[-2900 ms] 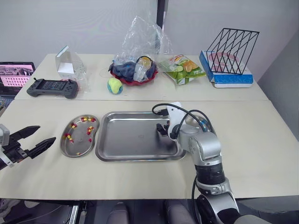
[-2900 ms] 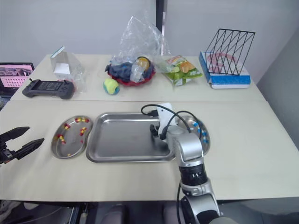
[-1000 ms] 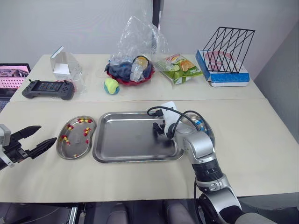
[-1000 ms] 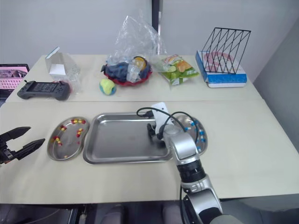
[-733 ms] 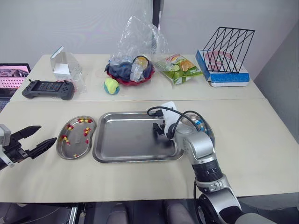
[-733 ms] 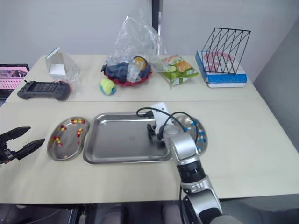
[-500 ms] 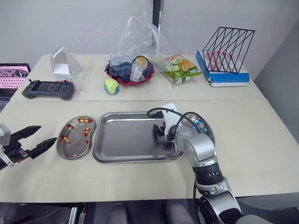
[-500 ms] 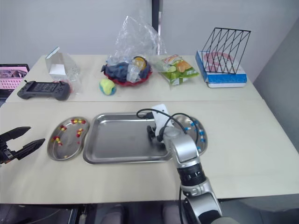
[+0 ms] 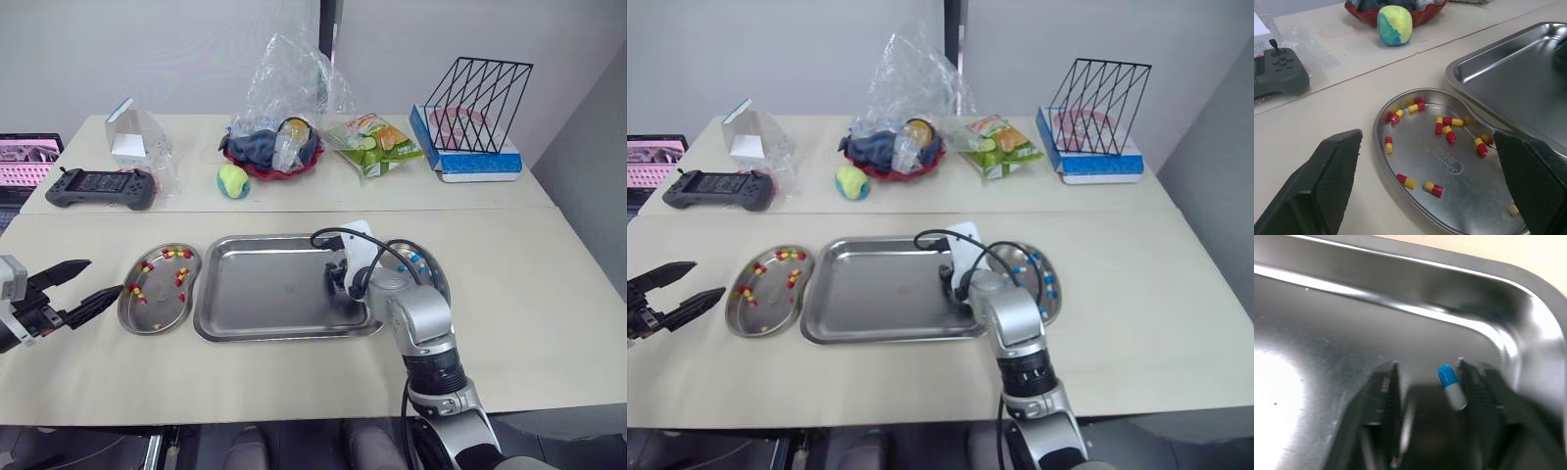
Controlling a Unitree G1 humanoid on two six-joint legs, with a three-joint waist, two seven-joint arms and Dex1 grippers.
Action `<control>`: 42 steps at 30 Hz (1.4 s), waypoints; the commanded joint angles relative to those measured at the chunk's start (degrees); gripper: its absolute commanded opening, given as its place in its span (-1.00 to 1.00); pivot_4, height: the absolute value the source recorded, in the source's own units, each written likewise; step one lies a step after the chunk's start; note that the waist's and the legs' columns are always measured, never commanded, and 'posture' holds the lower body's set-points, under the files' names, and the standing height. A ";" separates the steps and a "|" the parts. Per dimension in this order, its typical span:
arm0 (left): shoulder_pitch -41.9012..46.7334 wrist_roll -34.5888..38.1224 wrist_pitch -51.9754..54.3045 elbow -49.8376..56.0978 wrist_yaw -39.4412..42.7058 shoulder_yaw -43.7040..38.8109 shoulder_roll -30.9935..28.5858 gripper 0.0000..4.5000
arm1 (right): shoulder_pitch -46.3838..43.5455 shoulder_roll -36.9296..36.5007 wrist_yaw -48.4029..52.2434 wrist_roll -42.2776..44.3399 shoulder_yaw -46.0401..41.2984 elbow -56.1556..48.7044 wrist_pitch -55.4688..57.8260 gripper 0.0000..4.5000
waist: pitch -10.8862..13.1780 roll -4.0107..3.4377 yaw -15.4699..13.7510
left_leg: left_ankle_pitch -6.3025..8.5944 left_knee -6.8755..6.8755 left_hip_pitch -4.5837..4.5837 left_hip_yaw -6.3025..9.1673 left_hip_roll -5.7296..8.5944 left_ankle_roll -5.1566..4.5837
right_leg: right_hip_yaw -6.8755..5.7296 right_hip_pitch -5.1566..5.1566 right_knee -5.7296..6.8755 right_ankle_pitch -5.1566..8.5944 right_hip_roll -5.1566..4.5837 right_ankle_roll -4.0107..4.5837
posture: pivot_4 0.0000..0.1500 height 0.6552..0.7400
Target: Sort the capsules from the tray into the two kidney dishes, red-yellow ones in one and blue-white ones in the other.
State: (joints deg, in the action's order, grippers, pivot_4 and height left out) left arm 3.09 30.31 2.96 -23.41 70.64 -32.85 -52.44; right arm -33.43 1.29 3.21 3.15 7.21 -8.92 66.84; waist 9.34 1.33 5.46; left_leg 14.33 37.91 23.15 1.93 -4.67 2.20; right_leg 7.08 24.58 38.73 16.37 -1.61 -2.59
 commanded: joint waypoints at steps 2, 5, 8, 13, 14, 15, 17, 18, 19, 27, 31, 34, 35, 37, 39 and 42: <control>-0.14 0.24 0.07 0.47 0.34 -1.33 -1.56 1.00 | 0.84 -0.56 -0.13 -0.06 -0.43 0.18 1.54 -0.93 | -0.01 0.02 -0.06 | 0.00 0.00 0.00 0.00 0.00 0.00 | -0.01 -0.01 -0.01 0.00 0.00 0.00 | 1.00 0.47; -0.33 0.42 0.05 0.61 0.46 -1.54 -1.48 1.00 | 0.49 -1.40 0.39 -0.05 -0.68 0.82 1.14 -0.97 | -0.02 0.04 -0.06 | 0.00 0.00 -0.01 0.01 0.00 0.00 | -0.01 -0.03 -0.01 0.00 0.00 0.00 | 1.00 0.47; -0.60 0.53 0.20 1.02 0.43 -1.57 -1.38 1.00 | 0.19 -2.30 0.91 0.17 -1.37 1.05 0.57 -0.97 | -0.03 0.04 -0.04 | 0.00 0.00 -0.02 0.01 0.00 0.00 | -0.02 -0.03 -0.01 0.00 0.00 0.00 | 1.00 0.47; -0.26 0.48 0.08 0.80 0.26 -1.31 -1.27 1.00 | -1.42 -3.26 4.16 3.33 -4.96 -0.37 -0.54 -0.97 | -0.03 0.05 -0.05 | 0.00 0.00 -0.02 0.01 0.00 0.00 | -0.02 -0.05 -0.02 0.00 0.00 0.00 | 1.00 0.47; -0.20 0.54 0.16 0.83 0.18 -1.34 -1.24 1.00 | -2.61 -1.80 4.74 5.66 -8.49 -0.83 0.38 -0.97 | -0.01 0.04 -0.05 | 0.00 0.00 -0.02 0.01 0.00 0.00 | -0.02 -0.05 -0.02 0.00 0.00 0.00 | 1.00 0.47; -0.16 0.60 0.23 0.86 0.12 -1.36 -1.22 1.00 | -3.43 -0.72 5.01 7.37 -11.00 -1.08 1.12 -0.97 | 0.00 0.04 -0.04 | 0.00 0.00 -0.01 0.01 0.00 0.00 | -0.02 -0.04 -0.02 0.00 0.00 0.00 | 1.00 0.47; 0.05 0.63 0.26 0.75 0.20 -1.32 -1.31 1.00 | -5.23 -0.05 5.12 9.74 -15.60 -1.59 2.78 -0.97 | 0.01 0.03 0.00 | 0.00 0.00 0.01 0.02 0.00 0.00 | -0.02 -0.01 0.00 0.00 0.01 0.01 | 1.00 0.47; 0.15 0.58 0.21 0.66 0.21 -1.28 -1.36 1.00 | -5.69 -0.67 5.31 10.15 -16.19 -1.79 3.26 -0.97 | 0.01 0.03 0.02 | 0.00 -0.01 0.01 0.02 0.00 0.00 | -0.02 -0.01 0.01 0.00 0.01 0.01 | 1.00 0.47; 0.46 0.54 0.23 0.45 0.29 -1.20 -1.51 1.00 | -6.39 -1.72 6.06 11.07 -17.33 -2.11 4.30 -0.97 | 0.01 0.03 0.03 | 0.00 -0.02 0.01 0.03 0.00 0.00 | -0.02 -0.01 0.01 0.00 0.01 0.01 | 1.00 0.47; 3.13 -0.03 0.47 -0.90 1.07 0.00 -1.76 1.00 | -8.25 -13.84 12.98 17.08 -22.21 -2.49 8.15 -0.97 | 0.02 0.01 -0.05 | 0.00 -0.06 0.03 0.03 0.00 0.00 | -0.03 -0.01 -0.08 0.01 -0.01 0.01 | 1.00 0.47; 4.19 -0.39 0.29 -1.49 1.32 0.72 -1.55 1.00 | -6.09 -20.12 16.32 18.67 -22.14 -2.30 7.93 -0.97 | 0.02 0.01 -0.02 | 0.00 -0.08 0.04 0.02 0.00 0.00 | -0.03 -0.01 -0.12 0.01 0.00 0.02 | 1.00 0.47; 4.58 -0.60 0.23 -1.76 1.48 0.88 -1.48 1.00 | -5.01 -22.00 17.08 19.38 -21.40 -2.55 7.49 -0.97 | 0.02 0.01 0.11 | 0.00 -0.09 0.03 0.02 0.00 0.00 | -0.02 -0.01 -0.12 0.02 0.00 0.03 | 1.00 0.47; 4.70 -0.67 0.21 -1.85 1.55 0.96 -1.48 1.00 | -3.84 -23.17 17.45 19.28 -20.43 -3.15 7.63 -0.97 | 0.02 0.01 0.15 | 0.00 -0.09 0.02 0.02 0.00 0.00 | -0.02 -0.01 -0.12 0.02 0.03 0.03 | 1.00 0.47; 4.93 -0.74 0.16 -2.09 1.74 1.12 -1.51 1.00 | -1.78 -24.81 17.96 19.15 -18.91 -4.14 7.79 -0.97 | 0.02 0.01 0.07 | 0.00 -0.10 0.02 0.02 0.00 0.00 | -0.02 -0.01 -0.11 0.02 0.02 0.04 | 1.00 0.47; 5.23 -0.86 0.08 -2.37 1.91 1.29 -1.54 1.00 | -0.24 -25.54 18.38 19.43 -18.03 -4.71 7.60 -0.97 | 0.02 0.01 0.01 | 0.00 -0.10 0.04 0.02 0.00 0.00 | -0.01 -0.01 -0.15 0.03 0.01 0.04 | 1.00 0.47; 5.44 -0.92 0.09 -2.42 2.00 1.37 -1.54 1.00 | 0.80 -26.47 18.77 19.32 -17.25 -4.90 6.96 -0.97 | 0.03 0.01 -0.05 | 0.00 -0.09 0.05 0.02 0.01 0.00 | -0.01 -0.01 -0.14 0.02 0.01 0.04 | 1.00 0.47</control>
State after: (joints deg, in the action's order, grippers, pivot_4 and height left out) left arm 7.97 29.25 3.73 -25.95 72.34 -30.98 -52.62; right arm -32.29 -23.84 21.28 21.64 -9.82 -11.02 75.29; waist 9.37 1.35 5.42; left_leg 14.33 37.82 23.18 1.95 -4.67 2.19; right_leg 7.08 24.56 38.60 16.39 -1.60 -2.55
